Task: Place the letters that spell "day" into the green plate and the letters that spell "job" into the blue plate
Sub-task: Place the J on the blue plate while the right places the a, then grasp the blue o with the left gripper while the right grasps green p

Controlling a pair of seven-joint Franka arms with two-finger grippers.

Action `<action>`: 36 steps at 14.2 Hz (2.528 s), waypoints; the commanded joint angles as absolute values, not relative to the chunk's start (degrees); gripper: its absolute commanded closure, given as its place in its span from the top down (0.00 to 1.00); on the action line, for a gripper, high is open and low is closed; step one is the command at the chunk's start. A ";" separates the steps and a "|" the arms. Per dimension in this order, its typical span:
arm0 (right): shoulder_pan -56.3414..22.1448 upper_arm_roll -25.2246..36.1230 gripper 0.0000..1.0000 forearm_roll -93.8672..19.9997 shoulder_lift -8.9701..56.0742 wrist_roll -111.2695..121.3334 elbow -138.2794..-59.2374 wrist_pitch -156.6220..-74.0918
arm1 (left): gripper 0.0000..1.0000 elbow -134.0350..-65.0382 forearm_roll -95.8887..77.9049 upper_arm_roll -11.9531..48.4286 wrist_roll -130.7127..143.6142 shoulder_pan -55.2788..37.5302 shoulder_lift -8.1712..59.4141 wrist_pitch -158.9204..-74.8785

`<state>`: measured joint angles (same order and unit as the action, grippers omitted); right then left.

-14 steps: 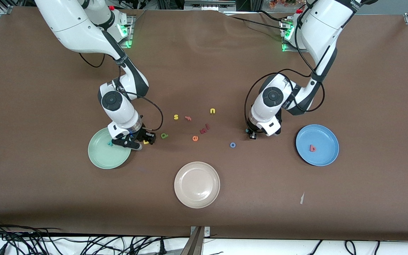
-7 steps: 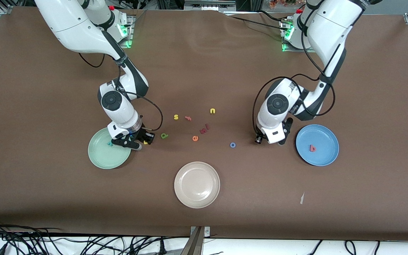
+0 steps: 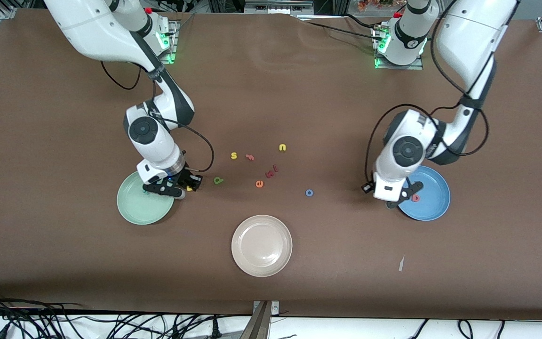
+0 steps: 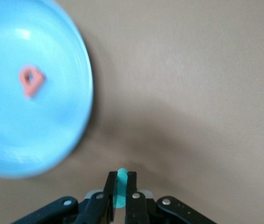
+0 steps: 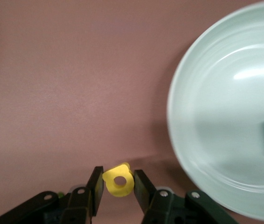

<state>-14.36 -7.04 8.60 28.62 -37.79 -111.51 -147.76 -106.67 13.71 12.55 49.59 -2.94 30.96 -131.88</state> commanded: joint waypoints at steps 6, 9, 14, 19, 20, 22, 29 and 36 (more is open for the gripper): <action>-4.48 -7.29 0.54 8.53 23.73 -22.41 -113.55 -142.73 | 0.44 -107.31 15.03 12.92 4.01 11.15 29.70 -130.17; -4.66 -8.34 0.62 7.91 23.73 -24.77 -113.64 -142.65 | 1.00 -107.23 13.45 13.09 0.09 12.83 29.62 -129.90; -11.05 -11.60 0.63 7.30 26.62 -42.68 -113.20 -146.76 | 1.00 -103.56 12.13 14.24 9.81 7.14 31.10 -129.38; -18.01 -11.25 0.63 7.47 30.93 -56.75 -112.94 -153.35 | 1.00 -97.48 10.82 14.24 17.14 -1.30 35.59 -129.37; -18.63 -11.08 0.63 7.56 31.63 -59.39 -112.94 -155.20 | 1.00 -95.82 9.85 14.24 17.14 -2.88 36.81 -129.37; -20.99 -8.80 0.63 7.56 33.13 -62.04 -112.42 -156.79 | 1.00 -92.13 9.58 14.24 17.23 -6.49 39.45 -129.37; -23.99 -6.06 0.64 7.47 35.42 -62.67 -112.06 -158.20 | 1.00 -82.64 8.09 14.15 23.98 -16.51 47.36 -129.99; -25.93 -4.04 0.63 7.47 37.00 -62.58 -111.97 -160.14 | 0.96 -80.60 8.61 13.80 27.25 -19.86 51.41 -130.08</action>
<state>-24.61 -5.32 8.04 35.10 -61.98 -112.84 -158.15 -83.23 8.91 14.65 26.92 -19.09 49.59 -130.59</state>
